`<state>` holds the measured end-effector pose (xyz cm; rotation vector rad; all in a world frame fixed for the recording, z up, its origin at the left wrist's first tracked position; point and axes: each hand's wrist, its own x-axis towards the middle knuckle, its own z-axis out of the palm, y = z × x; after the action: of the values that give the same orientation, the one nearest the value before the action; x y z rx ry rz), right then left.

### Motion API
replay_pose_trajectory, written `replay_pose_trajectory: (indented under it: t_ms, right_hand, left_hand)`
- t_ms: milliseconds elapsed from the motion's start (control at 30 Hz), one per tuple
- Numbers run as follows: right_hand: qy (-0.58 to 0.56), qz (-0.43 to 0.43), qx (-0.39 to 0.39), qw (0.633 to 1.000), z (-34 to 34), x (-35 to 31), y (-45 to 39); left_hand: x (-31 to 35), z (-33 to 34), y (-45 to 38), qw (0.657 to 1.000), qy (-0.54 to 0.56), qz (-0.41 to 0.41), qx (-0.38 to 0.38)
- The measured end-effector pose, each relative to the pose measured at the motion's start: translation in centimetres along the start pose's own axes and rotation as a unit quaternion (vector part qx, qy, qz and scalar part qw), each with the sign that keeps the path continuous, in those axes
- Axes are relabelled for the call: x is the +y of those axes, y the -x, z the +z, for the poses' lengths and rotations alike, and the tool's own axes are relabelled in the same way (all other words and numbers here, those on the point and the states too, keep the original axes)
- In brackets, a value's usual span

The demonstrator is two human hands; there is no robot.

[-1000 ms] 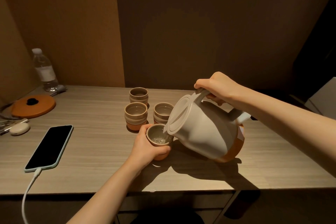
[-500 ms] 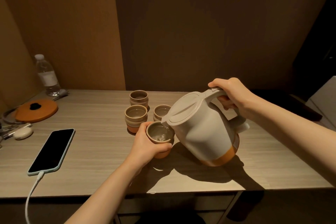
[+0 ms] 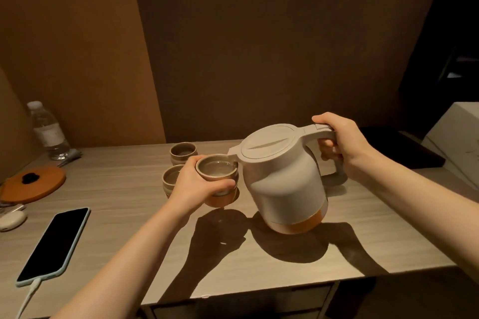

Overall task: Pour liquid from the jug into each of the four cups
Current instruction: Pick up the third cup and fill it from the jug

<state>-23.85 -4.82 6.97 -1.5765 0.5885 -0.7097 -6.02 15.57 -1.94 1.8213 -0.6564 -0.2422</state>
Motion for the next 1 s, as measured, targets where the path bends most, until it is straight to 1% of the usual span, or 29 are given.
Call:
replay_pose_trajectory:
  t_ms: [167, 267, 367, 433, 667, 1000]
  right_hand:
    - [-0.036, 0.008, 0.018, 0.999, -1.5, -0.3, -1.0]
    - [-0.057, 0.007, 0.037, 0.998, -2.2, -0.2, -1.9]
    - [-0.074, 0.0, 0.054, 0.996, -2.6, -0.1, -2.8]
    - [-0.082, 0.0, 0.066, 0.994, -2.7, 0.1, -3.5]
    - [-0.096, 0.012, 0.092, 0.991, -2.1, 1.7, -6.3]
    - [-0.091, 0.019, 0.089, 0.992, -0.8, 4.4, -10.1]
  left_hand:
    - [2.1, 0.0, -2.7, 0.999, -0.003, 0.03, -0.013]
    - [3.1, 0.2, -4.6, 0.999, 0.008, 0.033, -0.024]
    - [3.5, 0.8, -6.8, 0.999, 0.017, 0.028, -0.016]
    - [3.5, 1.1, -8.4, 1.0, 0.001, 0.02, -0.002]
    - [1.4, 2.5, -13.8, 0.999, -0.04, -0.013, 0.028]
    - [-3.7, 5.6, -19.1, 0.993, -0.071, -0.087, 0.038]
